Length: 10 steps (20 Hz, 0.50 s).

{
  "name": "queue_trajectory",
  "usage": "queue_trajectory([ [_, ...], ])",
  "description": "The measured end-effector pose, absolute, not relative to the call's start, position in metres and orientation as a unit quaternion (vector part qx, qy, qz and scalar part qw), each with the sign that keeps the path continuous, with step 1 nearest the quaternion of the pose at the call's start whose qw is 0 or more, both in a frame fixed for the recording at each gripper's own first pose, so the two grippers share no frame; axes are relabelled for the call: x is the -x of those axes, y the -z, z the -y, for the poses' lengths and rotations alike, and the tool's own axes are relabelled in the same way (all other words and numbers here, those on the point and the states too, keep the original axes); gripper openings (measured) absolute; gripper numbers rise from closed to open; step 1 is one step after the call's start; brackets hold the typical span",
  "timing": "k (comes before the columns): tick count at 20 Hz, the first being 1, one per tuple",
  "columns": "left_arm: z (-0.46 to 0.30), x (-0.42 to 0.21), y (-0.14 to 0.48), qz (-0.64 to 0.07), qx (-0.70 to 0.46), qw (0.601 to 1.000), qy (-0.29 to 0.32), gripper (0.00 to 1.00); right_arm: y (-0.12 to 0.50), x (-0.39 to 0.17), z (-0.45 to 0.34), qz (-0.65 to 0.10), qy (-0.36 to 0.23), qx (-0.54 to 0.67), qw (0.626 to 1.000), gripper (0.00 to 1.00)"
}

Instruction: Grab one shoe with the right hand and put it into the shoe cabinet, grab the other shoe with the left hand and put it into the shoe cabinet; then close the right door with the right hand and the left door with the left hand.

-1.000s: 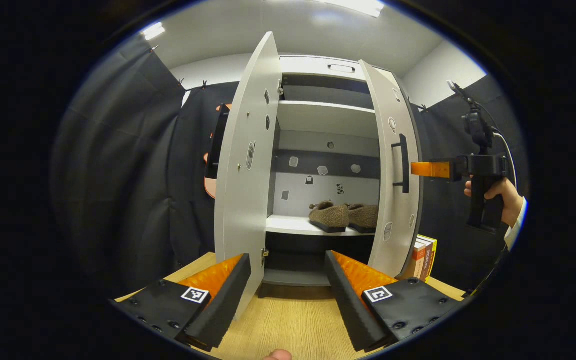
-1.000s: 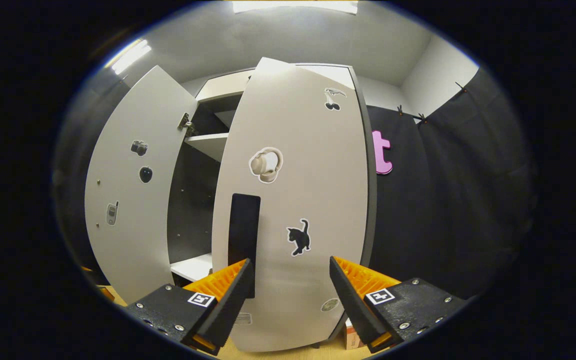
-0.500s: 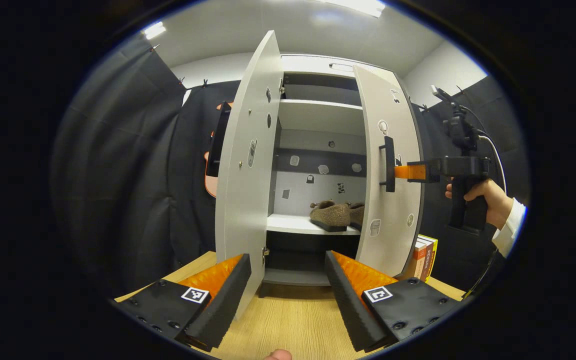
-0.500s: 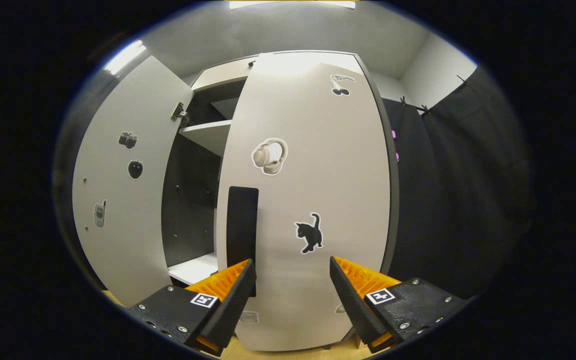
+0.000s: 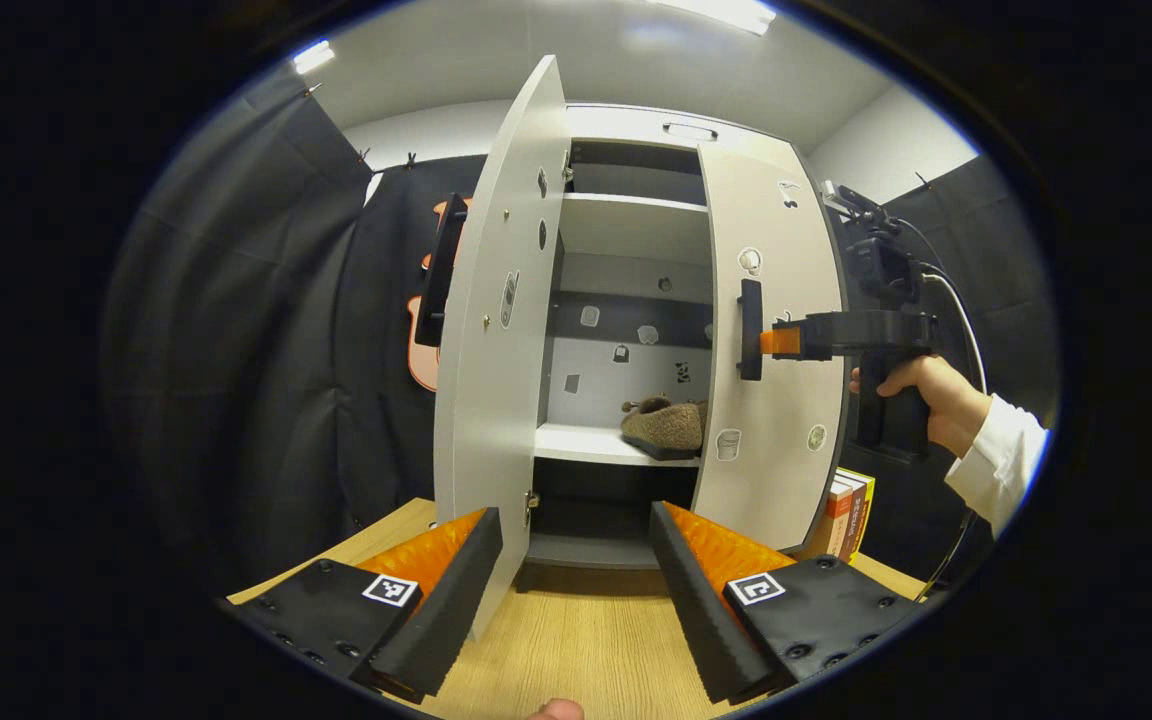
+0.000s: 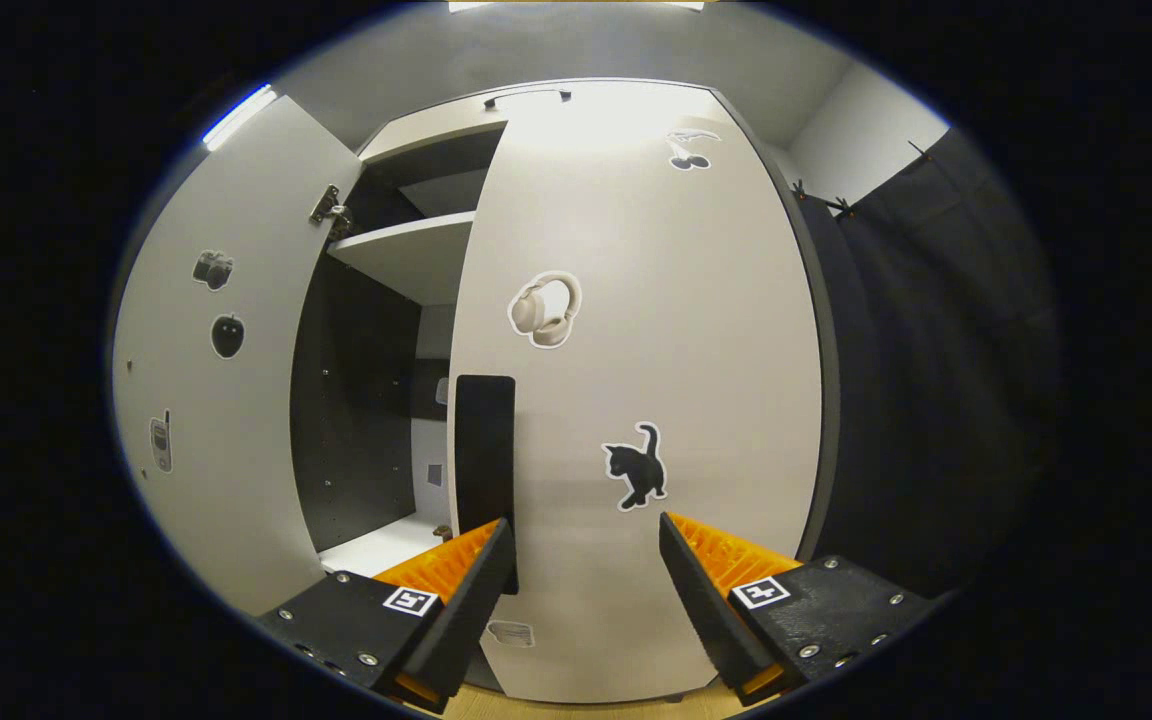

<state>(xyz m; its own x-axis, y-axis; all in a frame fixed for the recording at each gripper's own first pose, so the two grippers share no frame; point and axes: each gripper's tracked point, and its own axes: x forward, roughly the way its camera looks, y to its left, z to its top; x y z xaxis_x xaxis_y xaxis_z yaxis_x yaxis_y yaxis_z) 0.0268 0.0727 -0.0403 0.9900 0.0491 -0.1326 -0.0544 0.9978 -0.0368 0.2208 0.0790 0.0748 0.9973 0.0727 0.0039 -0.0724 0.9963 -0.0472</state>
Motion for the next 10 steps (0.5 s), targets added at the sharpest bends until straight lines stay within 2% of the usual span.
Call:
queue_trajectory([
  [4,-0.078,-0.025,0.042,-0.070,0.045,0.996,-0.027,0.94,-0.075,-0.221,-0.081,0.010,-0.026,0.043,0.999,0.91],
  [5,-0.079,-0.025,0.042,-0.071,0.050,0.996,-0.029,0.97,-0.076,-0.220,-0.081,0.010,-0.026,0.047,0.999,0.91],
  [10,-0.099,-0.018,0.030,-0.061,0.065,0.995,-0.050,0.97,-0.071,-0.205,-0.068,-0.005,-0.026,0.029,0.999,0.93],
])
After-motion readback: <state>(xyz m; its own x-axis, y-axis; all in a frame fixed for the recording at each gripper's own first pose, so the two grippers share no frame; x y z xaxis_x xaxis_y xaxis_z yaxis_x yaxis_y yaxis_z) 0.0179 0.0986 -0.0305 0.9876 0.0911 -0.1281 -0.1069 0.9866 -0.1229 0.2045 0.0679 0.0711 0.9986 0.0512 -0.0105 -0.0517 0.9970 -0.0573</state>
